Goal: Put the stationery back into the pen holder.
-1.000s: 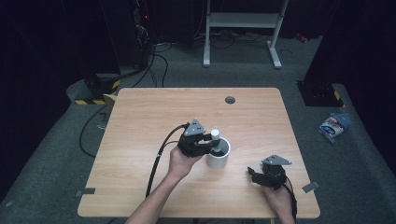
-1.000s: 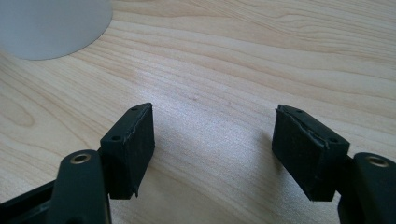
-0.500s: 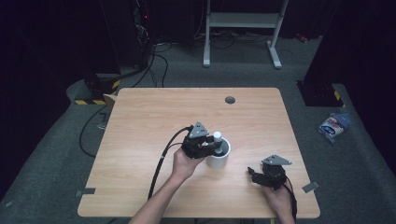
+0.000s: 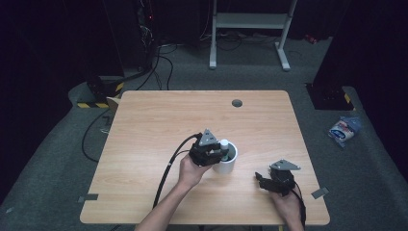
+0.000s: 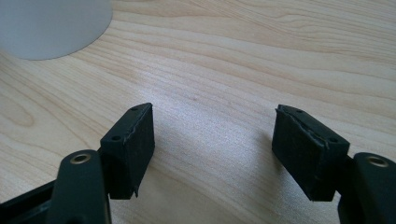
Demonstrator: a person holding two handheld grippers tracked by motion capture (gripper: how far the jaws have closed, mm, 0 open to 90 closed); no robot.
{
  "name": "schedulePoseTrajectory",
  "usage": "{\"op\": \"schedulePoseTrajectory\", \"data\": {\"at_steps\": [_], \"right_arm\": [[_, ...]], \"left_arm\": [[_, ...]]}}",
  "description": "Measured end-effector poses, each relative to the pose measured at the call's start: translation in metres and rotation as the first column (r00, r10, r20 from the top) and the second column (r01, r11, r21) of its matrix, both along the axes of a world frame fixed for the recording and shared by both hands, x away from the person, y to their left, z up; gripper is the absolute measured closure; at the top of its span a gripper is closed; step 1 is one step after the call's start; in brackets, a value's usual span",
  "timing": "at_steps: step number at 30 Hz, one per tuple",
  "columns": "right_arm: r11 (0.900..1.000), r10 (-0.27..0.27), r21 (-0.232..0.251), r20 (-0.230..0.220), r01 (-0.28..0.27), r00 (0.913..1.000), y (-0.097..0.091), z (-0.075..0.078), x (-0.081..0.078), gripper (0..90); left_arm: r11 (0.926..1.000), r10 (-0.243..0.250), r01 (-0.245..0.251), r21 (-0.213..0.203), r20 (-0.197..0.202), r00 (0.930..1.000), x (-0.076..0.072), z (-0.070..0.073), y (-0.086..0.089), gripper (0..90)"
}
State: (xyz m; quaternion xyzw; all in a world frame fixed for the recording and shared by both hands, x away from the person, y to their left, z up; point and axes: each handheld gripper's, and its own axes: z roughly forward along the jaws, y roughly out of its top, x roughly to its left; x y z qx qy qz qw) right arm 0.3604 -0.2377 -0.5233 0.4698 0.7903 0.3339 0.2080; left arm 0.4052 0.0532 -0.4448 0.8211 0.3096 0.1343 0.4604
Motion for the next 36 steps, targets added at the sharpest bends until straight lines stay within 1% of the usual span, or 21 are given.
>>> {"op": "schedulePoseTrajectory", "data": {"at_steps": [8,12,13,14,16,18,20,24,30,32,35,36], "right_arm": [[1.0000,0.000,0.000,0.000,0.000,1.0000,0.000,0.000,0.000,29.8],[1.0000,0.000,0.000,0.000,0.000,1.0000,0.000,0.000,0.000,29.8],[1.0000,0.000,0.001,-0.001,0.000,1.0000,0.000,0.000,0.000,29.8],[1.0000,0.000,0.000,0.000,0.000,1.0000,0.000,0.000,0.000,29.8],[1.0000,0.000,0.001,-0.001,0.000,1.0000,0.000,0.000,0.000,29.8],[1.0000,-0.001,0.001,-0.001,0.001,1.0000,0.000,0.000,0.000,29.7],[1.0000,-0.001,0.001,-0.002,0.001,1.0000,0.000,0.000,0.000,29.6],[1.0000,-0.001,0.001,-0.002,0.001,1.0000,0.000,0.000,0.000,29.6],[1.0000,-0.001,0.001,-0.002,0.001,1.0000,0.000,0.000,0.000,29.6],[1.0000,-0.001,0.001,-0.002,0.001,1.0000,0.000,0.000,0.000,29.6],[1.0000,-0.001,0.001,-0.002,0.001,1.0000,0.000,0.000,0.000,29.6],[1.0000,-0.001,0.001,-0.002,0.001,1.0000,0.000,0.000,0.000,29.6]], "left_arm": [[1.0000,0.002,-0.002,0.010,-0.009,1.0000,0.000,-0.006,0.000,64.8],[0.9996,-0.001,0.001,0.028,-0.014,0.9999,0.000,-0.009,-0.001,64.6],[0.9998,0.004,-0.003,0.022,-0.022,0.9998,0.000,-0.010,-0.001,64.5],[0.9998,0.001,0.000,0.019,-0.021,0.9998,0.000,-0.010,-0.001,64.1],[0.9999,0.003,-0.003,0.016,-0.019,0.9998,-0.001,-0.010,-0.001,61.7],[0.9999,0.000,0.000,0.015,-0.013,0.9999,-0.001,-0.009,-0.001,61.2],[0.9999,0.008,-0.008,0.014,-0.011,0.9999,-0.001,-0.009,0.000,61.2],[0.9999,0.008,-0.008,0.014,-0.003,1.0000,-0.003,-0.006,0.002,57.3],[0.9998,0.014,-0.014,-0.014,0.009,0.9999,-0.006,-0.002,0.006,51.1],[0.9998,0.017,-0.017,-0.010,0.013,0.9998,-0.007,-0.001,0.008,49.8],[0.9990,0.035,-0.034,-0.029,0.024,0.9991,-0.009,0.002,0.013,47.1],[0.9983,0.041,-0.040,-0.042,0.025,0.9989,-0.010,0.003,0.015,46.2]]}}
